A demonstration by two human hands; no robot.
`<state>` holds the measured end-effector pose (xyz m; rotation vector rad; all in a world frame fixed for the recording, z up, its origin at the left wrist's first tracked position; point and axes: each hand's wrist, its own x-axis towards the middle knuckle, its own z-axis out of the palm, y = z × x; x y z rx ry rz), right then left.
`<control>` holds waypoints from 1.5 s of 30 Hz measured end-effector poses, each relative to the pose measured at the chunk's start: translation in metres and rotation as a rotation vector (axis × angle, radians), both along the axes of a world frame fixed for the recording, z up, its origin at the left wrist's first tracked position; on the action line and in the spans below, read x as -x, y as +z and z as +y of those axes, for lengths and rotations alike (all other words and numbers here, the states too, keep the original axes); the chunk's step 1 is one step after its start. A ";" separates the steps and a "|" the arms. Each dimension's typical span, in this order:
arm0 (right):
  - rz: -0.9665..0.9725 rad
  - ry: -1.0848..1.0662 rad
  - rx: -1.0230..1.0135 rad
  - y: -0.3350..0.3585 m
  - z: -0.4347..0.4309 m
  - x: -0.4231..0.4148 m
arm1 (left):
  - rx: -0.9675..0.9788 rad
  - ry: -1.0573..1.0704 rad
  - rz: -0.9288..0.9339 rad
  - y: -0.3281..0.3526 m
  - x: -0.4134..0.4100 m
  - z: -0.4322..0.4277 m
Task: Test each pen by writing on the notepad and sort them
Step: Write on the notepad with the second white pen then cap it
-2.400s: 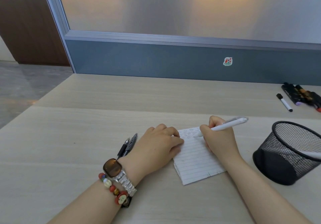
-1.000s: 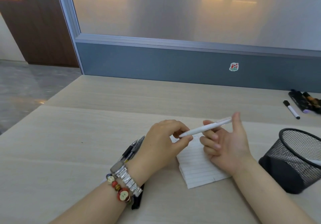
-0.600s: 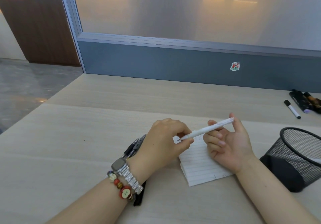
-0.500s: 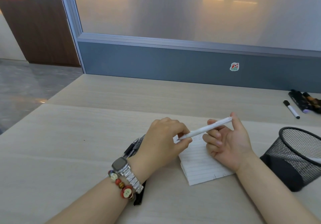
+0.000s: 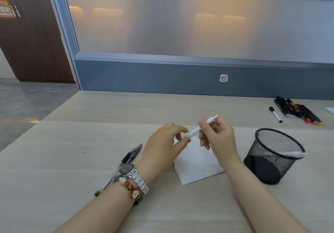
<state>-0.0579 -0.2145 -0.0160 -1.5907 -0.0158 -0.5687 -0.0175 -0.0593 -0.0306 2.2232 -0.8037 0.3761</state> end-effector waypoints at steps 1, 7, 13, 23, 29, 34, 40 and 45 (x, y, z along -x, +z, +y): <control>-0.014 0.010 0.036 0.005 0.000 0.002 | 0.004 -0.013 0.002 0.004 0.003 -0.004; -0.160 0.006 0.247 0.062 -0.016 0.026 | 0.176 -0.107 -0.002 0.046 0.019 -0.037; -0.302 -0.215 0.427 0.113 -0.059 0.062 | 0.253 -0.263 -0.002 0.089 0.042 -0.096; -0.159 -0.326 0.642 0.081 -0.125 0.107 | 0.076 -0.278 -0.024 0.079 0.073 -0.158; -0.006 -0.271 0.793 0.046 -0.143 0.127 | -0.031 -0.305 0.018 0.059 0.075 -0.153; -0.014 -0.329 0.791 0.039 -0.146 0.132 | -0.025 -0.298 0.020 0.055 0.074 -0.146; -0.197 -0.379 0.670 0.071 -0.115 0.127 | 0.038 -0.269 -0.006 0.068 0.068 -0.119; -0.132 -0.268 0.740 0.061 -0.062 0.102 | 0.039 -0.200 0.040 0.061 0.060 -0.078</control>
